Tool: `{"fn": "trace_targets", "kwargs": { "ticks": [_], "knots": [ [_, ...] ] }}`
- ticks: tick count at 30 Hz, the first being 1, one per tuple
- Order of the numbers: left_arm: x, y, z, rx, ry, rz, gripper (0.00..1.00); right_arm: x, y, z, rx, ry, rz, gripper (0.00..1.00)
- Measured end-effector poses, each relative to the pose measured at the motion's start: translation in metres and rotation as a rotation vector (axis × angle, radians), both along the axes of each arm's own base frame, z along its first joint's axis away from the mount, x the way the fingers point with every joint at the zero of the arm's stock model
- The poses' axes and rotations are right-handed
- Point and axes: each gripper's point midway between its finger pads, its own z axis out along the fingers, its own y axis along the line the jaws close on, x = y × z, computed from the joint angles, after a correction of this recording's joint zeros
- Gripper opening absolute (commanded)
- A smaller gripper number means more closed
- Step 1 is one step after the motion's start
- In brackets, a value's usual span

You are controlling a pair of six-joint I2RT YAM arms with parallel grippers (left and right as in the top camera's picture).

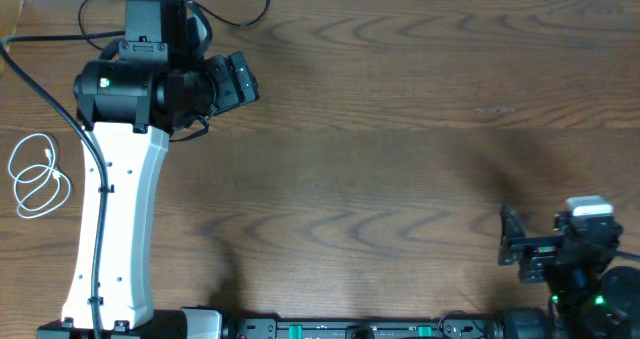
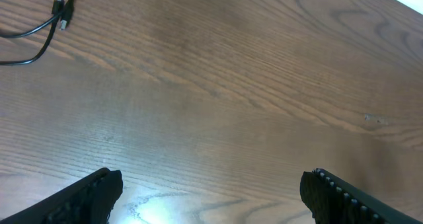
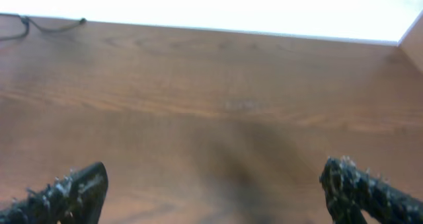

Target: Untangle cables

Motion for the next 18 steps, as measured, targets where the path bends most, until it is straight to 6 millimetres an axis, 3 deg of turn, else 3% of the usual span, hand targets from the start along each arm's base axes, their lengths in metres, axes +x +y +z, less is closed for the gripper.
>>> {"fn": "trace_targets", "kwargs": {
  "ticks": [11,18],
  "knots": [
    [0.000,0.000,0.000,0.000,0.000,0.000,0.92,0.026,0.004,-0.042,-0.030,-0.170,0.031,1.00],
    [0.000,0.000,0.000,0.000,0.001,0.000,0.92,0.044,0.002,-0.047,-0.016,-0.298,0.024,0.99]
  ]
}}
